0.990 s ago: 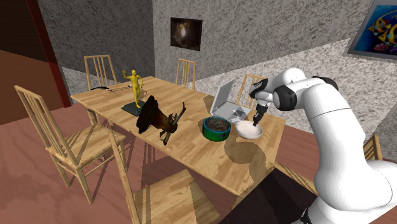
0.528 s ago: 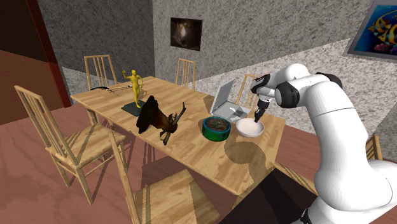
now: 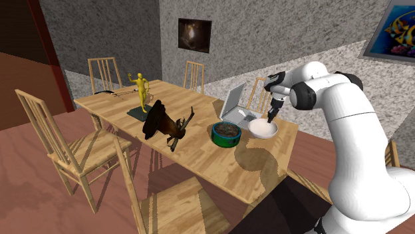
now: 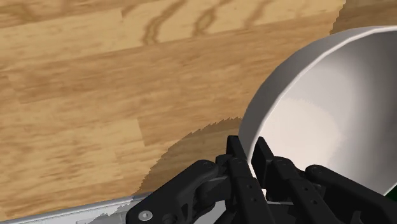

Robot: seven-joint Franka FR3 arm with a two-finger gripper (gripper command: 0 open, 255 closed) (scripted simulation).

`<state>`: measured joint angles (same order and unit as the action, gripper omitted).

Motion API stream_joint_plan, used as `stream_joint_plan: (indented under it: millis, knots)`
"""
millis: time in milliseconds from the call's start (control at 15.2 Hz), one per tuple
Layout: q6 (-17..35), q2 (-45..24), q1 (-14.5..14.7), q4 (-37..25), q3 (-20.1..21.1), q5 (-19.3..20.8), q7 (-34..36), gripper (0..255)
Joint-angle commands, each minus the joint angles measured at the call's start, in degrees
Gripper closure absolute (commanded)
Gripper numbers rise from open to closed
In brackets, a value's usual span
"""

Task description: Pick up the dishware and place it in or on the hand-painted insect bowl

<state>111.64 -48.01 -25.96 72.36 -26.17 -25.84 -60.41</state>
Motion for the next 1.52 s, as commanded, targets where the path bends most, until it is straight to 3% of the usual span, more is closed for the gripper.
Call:
stream_joint_plan:
  millis: [0, 1056, 1452]
  knots:
    - [-1.1, 0.8, 0.1, -0.4, -0.2, 0.3, 0.3, 255]
    - [-10.2, 4.6, -0.3, -6.1, -1.4, 2.2, 2.2, 255]
    - [-9.4, 7.1, 6.0, -3.6, -0.9, 3.0, 8.4, 255]
